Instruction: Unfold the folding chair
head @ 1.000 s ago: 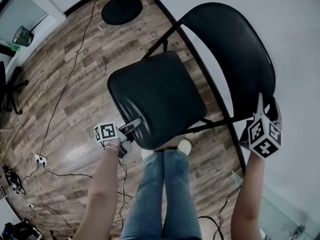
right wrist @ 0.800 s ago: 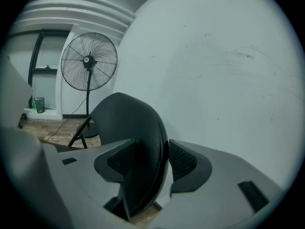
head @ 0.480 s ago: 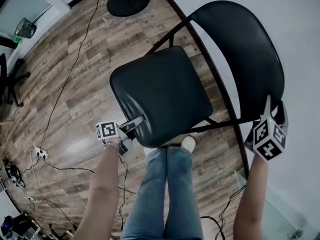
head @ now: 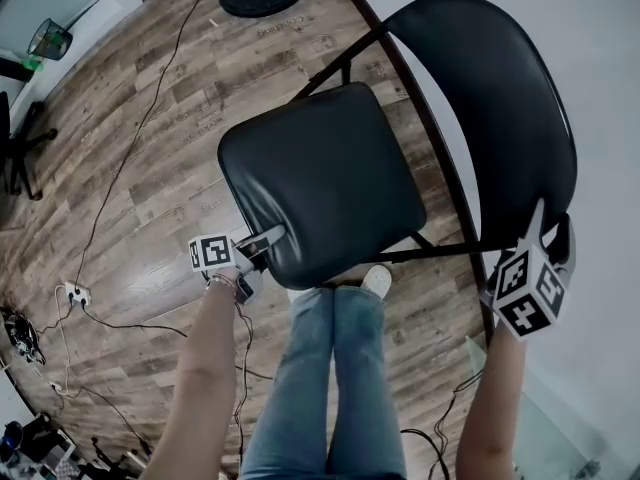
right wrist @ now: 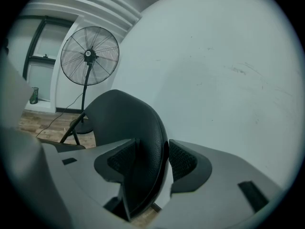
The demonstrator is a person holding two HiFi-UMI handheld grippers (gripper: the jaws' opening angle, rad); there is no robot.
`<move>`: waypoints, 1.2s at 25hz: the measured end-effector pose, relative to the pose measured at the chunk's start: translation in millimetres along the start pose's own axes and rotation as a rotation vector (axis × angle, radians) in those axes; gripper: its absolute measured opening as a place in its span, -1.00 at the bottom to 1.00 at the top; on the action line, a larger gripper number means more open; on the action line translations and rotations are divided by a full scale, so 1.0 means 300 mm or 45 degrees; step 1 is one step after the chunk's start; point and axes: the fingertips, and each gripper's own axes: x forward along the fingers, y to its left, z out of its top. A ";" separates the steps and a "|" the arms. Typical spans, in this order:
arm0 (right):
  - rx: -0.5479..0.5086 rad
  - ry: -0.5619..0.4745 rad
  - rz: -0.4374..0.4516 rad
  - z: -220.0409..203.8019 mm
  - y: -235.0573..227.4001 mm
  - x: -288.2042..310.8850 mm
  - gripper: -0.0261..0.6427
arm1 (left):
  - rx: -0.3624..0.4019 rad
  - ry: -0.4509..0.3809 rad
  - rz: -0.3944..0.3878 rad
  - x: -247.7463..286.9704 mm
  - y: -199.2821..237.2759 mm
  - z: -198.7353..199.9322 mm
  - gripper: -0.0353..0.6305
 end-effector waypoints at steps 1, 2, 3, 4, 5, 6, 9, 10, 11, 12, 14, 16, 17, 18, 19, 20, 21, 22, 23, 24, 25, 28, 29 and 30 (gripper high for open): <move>0.001 0.003 -0.007 0.001 0.008 -0.009 -0.29 | -0.006 -0.005 0.002 -0.003 0.006 0.001 -0.10; 0.006 0.008 -0.012 0.001 0.016 -0.016 -0.29 | -0.016 -0.010 0.002 -0.005 0.011 0.000 -0.09; 0.012 0.015 -0.016 0.000 0.022 -0.024 -0.29 | -0.022 -0.014 0.007 -0.007 0.018 0.000 -0.08; 0.017 0.023 -0.019 -0.001 0.029 -0.031 -0.29 | -0.022 -0.015 0.017 -0.010 0.028 0.000 -0.06; 0.021 0.029 -0.022 -0.001 0.036 -0.040 -0.29 | -0.020 -0.015 0.032 -0.015 0.038 0.000 -0.05; 0.022 0.034 -0.025 0.001 0.045 -0.051 -0.29 | -0.019 -0.013 0.047 -0.022 0.048 0.000 -0.03; 0.015 0.043 -0.034 0.009 0.072 -0.089 -0.29 | -0.020 -0.013 0.089 -0.041 0.077 -0.002 0.03; 0.013 0.049 -0.037 0.009 0.081 -0.100 -0.30 | -0.020 -0.014 0.099 -0.045 0.087 -0.002 0.05; 0.014 0.058 -0.040 0.009 0.089 -0.111 -0.30 | -0.020 -0.014 0.107 -0.050 0.097 -0.003 0.06; 0.015 0.068 -0.043 0.009 0.096 -0.120 -0.30 | -0.019 -0.013 0.114 -0.055 0.106 -0.003 0.06; 0.015 0.078 -0.050 0.008 0.112 -0.138 -0.31 | -0.017 -0.004 0.129 -0.064 0.125 -0.003 0.07; 0.002 0.069 -0.053 0.005 0.130 -0.157 -0.31 | -0.018 0.007 0.153 -0.073 0.149 -0.002 0.09; -0.007 0.061 -0.053 0.003 0.140 -0.167 -0.31 | -0.019 0.011 0.169 -0.078 0.161 -0.003 0.10; -0.015 0.054 -0.055 0.001 0.149 -0.178 -0.31 | -0.021 0.015 0.187 -0.084 0.174 -0.004 0.11; -0.020 0.049 -0.060 -0.001 0.157 -0.189 -0.31 | -0.022 0.019 0.205 -0.089 0.186 -0.006 0.12; -0.021 0.046 -0.065 -0.002 0.164 -0.198 -0.31 | -0.023 0.023 0.223 -0.095 0.196 -0.008 0.13; -0.018 0.047 -0.071 -0.003 0.171 -0.206 -0.31 | -0.024 0.027 0.244 -0.101 0.206 -0.009 0.14; -0.015 0.050 -0.073 -0.003 0.178 -0.213 -0.31 | -0.025 0.034 0.269 -0.107 0.216 -0.010 0.15; -0.014 0.055 -0.071 -0.002 0.185 -0.219 -0.31 | -0.024 0.043 0.299 -0.114 0.226 -0.010 0.16; -0.015 0.058 -0.068 -0.002 0.193 -0.227 -0.31 | -0.024 0.054 0.332 -0.121 0.236 -0.009 0.18; -0.019 0.058 -0.064 -0.002 0.200 -0.236 -0.31 | -0.026 0.065 0.367 -0.128 0.247 -0.010 0.19; -0.023 0.056 -0.062 -0.007 0.212 -0.252 -0.31 | 0.005 0.081 0.463 -0.150 0.264 -0.011 0.24; -0.018 0.060 -0.065 -0.008 0.212 -0.250 -0.31 | 0.039 0.084 0.496 -0.154 0.264 -0.006 0.24; -0.012 0.064 -0.069 -0.008 0.211 -0.250 -0.31 | 0.081 0.089 0.536 -0.159 0.264 0.001 0.26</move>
